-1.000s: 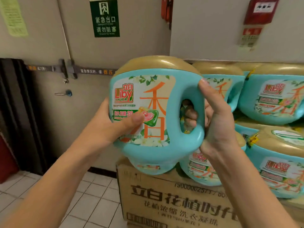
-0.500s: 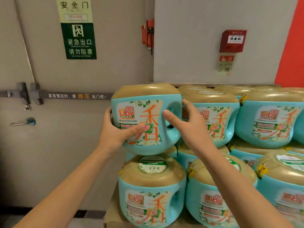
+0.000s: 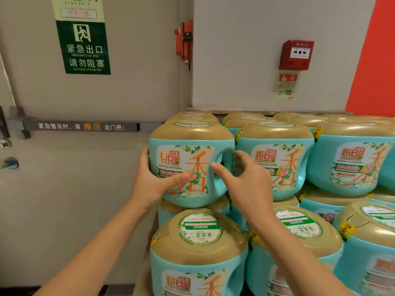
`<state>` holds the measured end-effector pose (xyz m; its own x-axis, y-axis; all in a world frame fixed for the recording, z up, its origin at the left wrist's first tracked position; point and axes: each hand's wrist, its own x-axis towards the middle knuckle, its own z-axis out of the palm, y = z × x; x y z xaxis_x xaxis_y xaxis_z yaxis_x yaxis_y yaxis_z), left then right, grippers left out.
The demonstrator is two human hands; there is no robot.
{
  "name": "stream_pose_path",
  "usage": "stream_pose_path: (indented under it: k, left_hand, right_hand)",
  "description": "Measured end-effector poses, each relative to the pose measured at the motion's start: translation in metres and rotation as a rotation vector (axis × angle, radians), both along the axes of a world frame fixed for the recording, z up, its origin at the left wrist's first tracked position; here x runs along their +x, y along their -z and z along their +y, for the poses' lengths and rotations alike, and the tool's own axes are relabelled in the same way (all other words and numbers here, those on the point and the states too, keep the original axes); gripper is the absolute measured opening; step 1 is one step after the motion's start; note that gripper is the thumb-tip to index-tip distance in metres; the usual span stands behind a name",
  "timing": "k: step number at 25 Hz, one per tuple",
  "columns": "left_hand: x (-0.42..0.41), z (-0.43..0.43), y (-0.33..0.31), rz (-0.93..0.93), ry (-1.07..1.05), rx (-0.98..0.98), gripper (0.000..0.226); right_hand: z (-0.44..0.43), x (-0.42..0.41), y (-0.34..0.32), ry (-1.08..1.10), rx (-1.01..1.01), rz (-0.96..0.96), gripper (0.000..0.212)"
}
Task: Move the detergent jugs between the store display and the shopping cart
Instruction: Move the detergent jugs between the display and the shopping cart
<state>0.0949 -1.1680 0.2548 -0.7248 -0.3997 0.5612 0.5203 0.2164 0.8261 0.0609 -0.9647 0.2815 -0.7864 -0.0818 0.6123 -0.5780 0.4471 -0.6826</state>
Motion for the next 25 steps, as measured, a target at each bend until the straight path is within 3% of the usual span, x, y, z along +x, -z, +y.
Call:
stream_pose_path:
  k: [2,8,13,16,20,25]
  left_hand:
    - [-0.006,-0.003,0.001,-0.01,-0.025,-0.009,0.093]
    - [-0.014,-0.005,0.004,-0.03,-0.072,-0.092,0.079]
    - [-0.013,0.001,0.014,-0.067,-0.113,-0.007,0.105]
    - [-0.01,0.002,0.015,-0.12,-0.124,-0.001,0.103]
    - [-0.001,0.012,0.014,-0.218,-0.336,-0.163,0.124]
    - [0.01,0.011,0.01,-0.244,-0.292,-0.094,0.099]
  right_hand:
    - [-0.003,-0.004,0.003,0.058,0.04,-0.019,0.071]
    - [-0.006,-0.012,0.015,0.028,0.024,0.011,0.055]
    - [-0.007,-0.017,0.018,-0.152,-0.058,-0.055,0.037]
    - [-0.007,-0.019,0.021,-0.177,-0.042,-0.05,0.029]
    - [-0.006,-0.022,0.022,-0.22,-0.046,-0.076,0.028]
    - [0.005,-0.013,0.019,-0.272,-0.169,-0.102,0.012]
